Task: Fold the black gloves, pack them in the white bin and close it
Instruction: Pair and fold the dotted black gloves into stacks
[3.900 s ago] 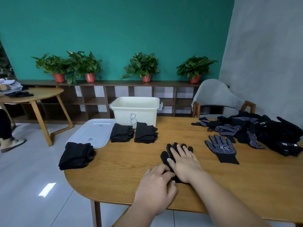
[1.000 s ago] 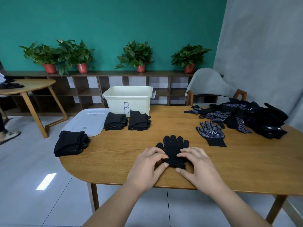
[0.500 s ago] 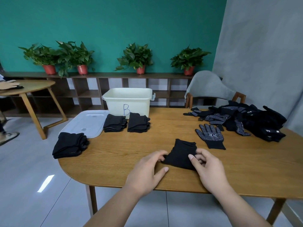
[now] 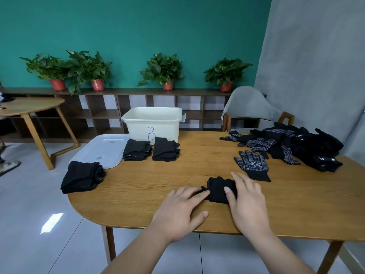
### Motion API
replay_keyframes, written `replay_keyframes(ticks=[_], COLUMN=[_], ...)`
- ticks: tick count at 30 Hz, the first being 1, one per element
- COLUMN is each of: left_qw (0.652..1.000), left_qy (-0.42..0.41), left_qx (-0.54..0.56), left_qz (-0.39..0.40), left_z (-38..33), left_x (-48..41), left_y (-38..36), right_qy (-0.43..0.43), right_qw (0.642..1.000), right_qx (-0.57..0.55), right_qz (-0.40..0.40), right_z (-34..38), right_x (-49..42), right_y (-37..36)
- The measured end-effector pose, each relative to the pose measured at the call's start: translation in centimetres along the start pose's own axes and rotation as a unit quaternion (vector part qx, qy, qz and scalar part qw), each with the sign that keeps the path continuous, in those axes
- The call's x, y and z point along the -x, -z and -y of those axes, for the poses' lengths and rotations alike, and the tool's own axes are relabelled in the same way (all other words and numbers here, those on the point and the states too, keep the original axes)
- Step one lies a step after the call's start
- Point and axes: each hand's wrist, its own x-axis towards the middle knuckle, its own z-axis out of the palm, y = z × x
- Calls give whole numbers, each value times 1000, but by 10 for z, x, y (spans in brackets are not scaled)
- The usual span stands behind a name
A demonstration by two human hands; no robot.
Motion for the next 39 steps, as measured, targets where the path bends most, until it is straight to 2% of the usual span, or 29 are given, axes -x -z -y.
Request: replay_keyframes(ticks=[2,4,6,15,24,29,34,39], left_qw=[1000,1000,1000,996,998,994,993,991], left_qy=[-6,-6,-7,-79,-19,-67,13,92], left_qx=[-9,-10,-8,-35,-60,-92,-107,-90], left_qz=[3,17,29,18,15,7,42,39], left_z=[-1,0,0,-4,-4,-15,-13,2], left_x=[0,-1,-2,-3,-4,1,12,19], left_y=[0,-1,-2,1,3,6,16,37], right_qy=[43,49,43,43,61,63,59,67], right_qw=[992,975,969,980,994,994,993,991], right_qx=[52,79,86,40,8,3,1,24], right_qz=[111,201,226,189,95,91,100,113], right_z=[3,3,3,-2,-5,-3,-1,-1], right_x=[-3,-8,-11,-10,-4,-4,-2,0], right_y=[-2,-6,-7,-7,-8,-3,-1,0])
